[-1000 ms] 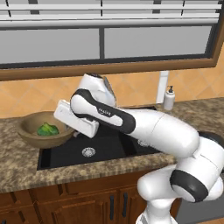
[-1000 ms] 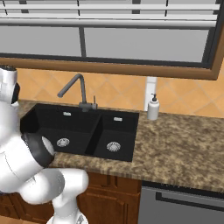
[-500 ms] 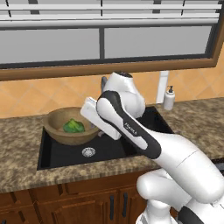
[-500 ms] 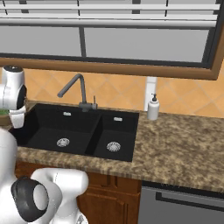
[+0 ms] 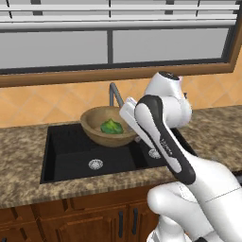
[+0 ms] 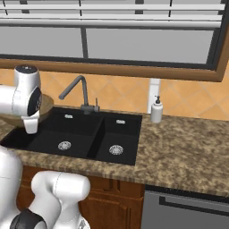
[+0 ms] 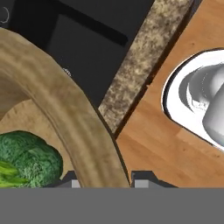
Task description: Pick the broccoli from the sink and place it in the bowl. Then pick the bowl and place it in the microwave. Then close the microwave door and press the start button.
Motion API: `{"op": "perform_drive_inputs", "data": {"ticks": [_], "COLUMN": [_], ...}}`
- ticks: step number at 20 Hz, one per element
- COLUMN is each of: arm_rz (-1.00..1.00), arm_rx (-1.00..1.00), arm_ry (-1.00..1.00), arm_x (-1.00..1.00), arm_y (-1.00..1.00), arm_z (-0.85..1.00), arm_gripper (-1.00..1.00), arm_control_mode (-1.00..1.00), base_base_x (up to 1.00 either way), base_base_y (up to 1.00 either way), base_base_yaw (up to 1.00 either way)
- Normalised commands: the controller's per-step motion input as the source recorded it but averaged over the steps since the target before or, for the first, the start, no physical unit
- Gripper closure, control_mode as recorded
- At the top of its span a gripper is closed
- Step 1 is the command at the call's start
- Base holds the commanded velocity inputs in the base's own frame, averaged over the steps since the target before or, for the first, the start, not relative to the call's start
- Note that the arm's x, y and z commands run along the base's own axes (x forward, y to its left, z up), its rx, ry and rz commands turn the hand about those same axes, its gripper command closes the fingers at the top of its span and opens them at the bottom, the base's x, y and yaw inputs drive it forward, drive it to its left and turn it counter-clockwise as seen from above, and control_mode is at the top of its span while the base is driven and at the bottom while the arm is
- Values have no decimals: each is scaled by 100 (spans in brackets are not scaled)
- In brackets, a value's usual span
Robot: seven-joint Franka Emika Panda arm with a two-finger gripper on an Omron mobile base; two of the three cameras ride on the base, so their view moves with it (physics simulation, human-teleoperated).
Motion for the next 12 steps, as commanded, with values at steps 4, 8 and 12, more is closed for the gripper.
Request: {"op": "perform_drive_inputs", "data": {"ticks": [4,8,12], "arm_rz": [-14,-13,-16], "arm_rx": [0,0,0], "arm_ry": [-8,-5,-1], "arm_x": [-37,-30,-14], "arm_y": [-66,-58,-56], "arm_z": [20,26,33], "arm_gripper": [100,100,100], "arm_control_mode": [-100,-100,-100], "base_base_x": [0,0,0], "base_base_y": [0,0,0], "base_base_yaw": [0,0,0]}}
